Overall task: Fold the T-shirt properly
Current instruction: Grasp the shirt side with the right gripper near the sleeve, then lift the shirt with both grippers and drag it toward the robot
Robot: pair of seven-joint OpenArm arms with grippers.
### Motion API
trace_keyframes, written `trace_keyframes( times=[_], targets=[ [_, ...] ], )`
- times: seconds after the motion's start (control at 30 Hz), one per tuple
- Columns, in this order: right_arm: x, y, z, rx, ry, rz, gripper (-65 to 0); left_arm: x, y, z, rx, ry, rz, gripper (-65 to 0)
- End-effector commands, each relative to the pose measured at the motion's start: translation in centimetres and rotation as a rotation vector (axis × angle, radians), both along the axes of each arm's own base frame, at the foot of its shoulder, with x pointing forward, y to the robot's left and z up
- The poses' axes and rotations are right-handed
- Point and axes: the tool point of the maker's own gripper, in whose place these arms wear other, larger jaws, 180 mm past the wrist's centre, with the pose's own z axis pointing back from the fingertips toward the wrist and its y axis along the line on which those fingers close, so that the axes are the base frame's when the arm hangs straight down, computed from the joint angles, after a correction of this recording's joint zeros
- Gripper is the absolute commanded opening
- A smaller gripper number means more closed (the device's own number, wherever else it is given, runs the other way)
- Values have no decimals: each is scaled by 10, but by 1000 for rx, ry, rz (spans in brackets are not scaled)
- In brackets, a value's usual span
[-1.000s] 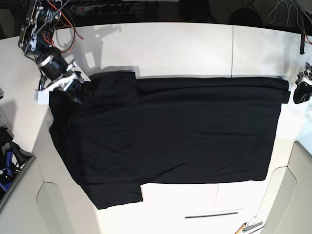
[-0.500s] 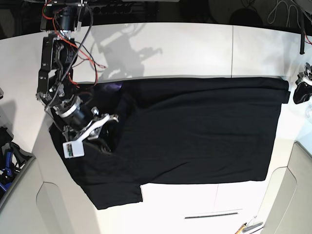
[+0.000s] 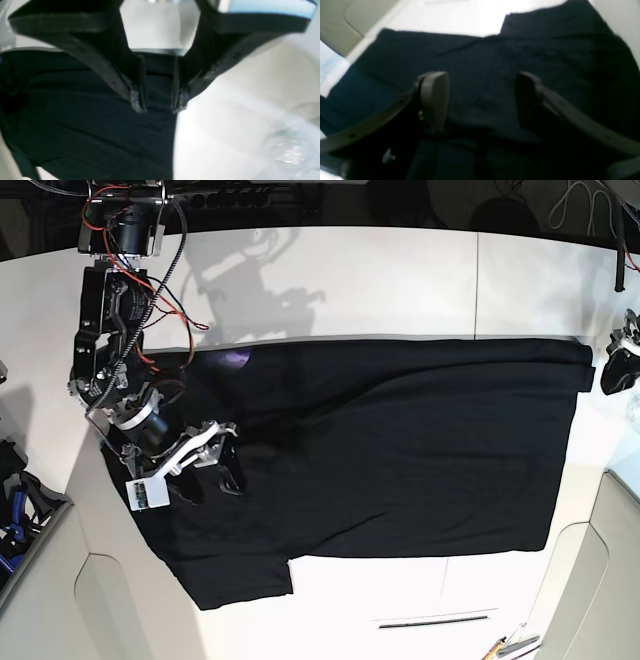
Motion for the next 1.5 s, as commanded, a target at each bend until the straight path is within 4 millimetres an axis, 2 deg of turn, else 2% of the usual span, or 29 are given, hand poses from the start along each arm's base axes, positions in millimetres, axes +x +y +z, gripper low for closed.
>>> trace_keyframes(
  times=[0.0, 0.03, 0.1, 0.2, 0.27, 0.33, 0.47, 0.6, 0.77, 0.9, 1.03, 1.27, 1.47],
  targets=[
    [8, -6, 22, 6, -61, -11, -266, 8, 0, 20, 1, -56, -26, -448],
    [7, -12, 20, -4, -43, -21, -301, 8, -5, 22, -26, -57, -40, -448],
    [4, -26, 18, -16, -17, -51, -410, 8, -15, 27, -62, -62, -71, -460],
    [0, -51, 13, -16, 18, -108, -650, 11, -26, 33, -55, -79, -101, -485],
    [-3, -67, 10, -20, 26, -143, -650, 13, -35, 33, -57, -82, -120, -542],
    [-6, -79, 8, -30, 33, -169, -650, 12, -43, 23, -48, -53, -140, -642],
    [-18, -92, -4, -63, 62, -182, -650, 12, -64, -2, -14, 18, -201, -650],
    [-28, -101, -23, -111, 84, -205, -650, 18, -73, -26, 168, 45, -258, -650],
    [-37, -103, -55, -95, 171, -211, -650, 18, -51, -55, 382, 166, -157, -650],
    [-48, -113, -82, -98, 259, -215, -650, 4, -46, -73, 435, 286, -160, -650],
    [-69, -127, -104, -136, 389, -199, -650, -15, -44, -86, 433, 388, -174, -650],
    [-112, -145, -110, -166, 454, -181, -650, -53, -51, -105, 364, 459, -187, -650],
    [-152, -138, -108, -196, 503, -136, -650, -91, -62, -121, 277, 538, -198, -650]
  ],
)
